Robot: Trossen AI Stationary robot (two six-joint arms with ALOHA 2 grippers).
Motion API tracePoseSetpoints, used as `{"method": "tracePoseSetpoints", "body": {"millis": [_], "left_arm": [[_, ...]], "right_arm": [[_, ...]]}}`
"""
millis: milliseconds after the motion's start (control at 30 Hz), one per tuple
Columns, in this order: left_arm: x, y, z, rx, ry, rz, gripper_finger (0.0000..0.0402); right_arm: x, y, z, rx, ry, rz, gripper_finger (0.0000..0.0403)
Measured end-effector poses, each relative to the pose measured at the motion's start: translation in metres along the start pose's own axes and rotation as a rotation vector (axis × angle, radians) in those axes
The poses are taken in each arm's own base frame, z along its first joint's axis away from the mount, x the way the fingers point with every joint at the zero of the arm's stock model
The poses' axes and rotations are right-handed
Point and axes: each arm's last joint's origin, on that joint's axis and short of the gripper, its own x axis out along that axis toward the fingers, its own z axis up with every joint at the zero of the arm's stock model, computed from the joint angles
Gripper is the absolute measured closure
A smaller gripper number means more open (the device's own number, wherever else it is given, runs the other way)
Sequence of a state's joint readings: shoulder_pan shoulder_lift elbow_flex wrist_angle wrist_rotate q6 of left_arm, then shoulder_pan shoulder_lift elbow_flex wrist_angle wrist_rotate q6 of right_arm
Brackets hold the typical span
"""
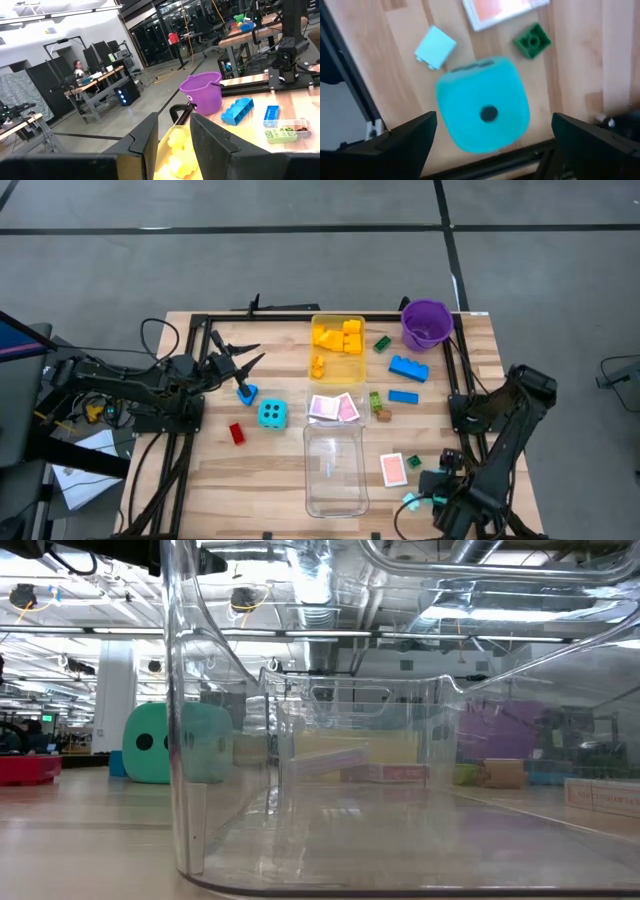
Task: Pick & Place Toys
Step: Put the blue dice into the bottom transparent bin
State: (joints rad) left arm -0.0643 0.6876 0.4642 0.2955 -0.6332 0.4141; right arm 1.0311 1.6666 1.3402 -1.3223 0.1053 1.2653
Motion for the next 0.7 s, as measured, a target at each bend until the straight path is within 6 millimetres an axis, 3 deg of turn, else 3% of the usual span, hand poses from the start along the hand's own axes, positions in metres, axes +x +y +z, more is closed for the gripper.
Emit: {"method": "tracePoseSetpoints", "body": {"millis": [233, 433, 700], "left_arm": [[0.000, 0.000, 0.000, 0.001, 0.001, -0.002, 0.0294], [0.000, 0.000, 0.000, 0.001, 0.002, -0.002, 0.0294], [0.000, 0.000, 0.000, -0.002, 0.002, -0.002, 0.0294]], "right_arm": [[0.015, -0.014, -0.008, 0.022, 0.055, 0.078, 0.0017], [0.017, -0.026, -0.009, 0.006, 0.004, 0.126, 0.0017], [0.037, -0.022, -0.010, -0.128, -0.023, 0.137, 0.0017]]}}
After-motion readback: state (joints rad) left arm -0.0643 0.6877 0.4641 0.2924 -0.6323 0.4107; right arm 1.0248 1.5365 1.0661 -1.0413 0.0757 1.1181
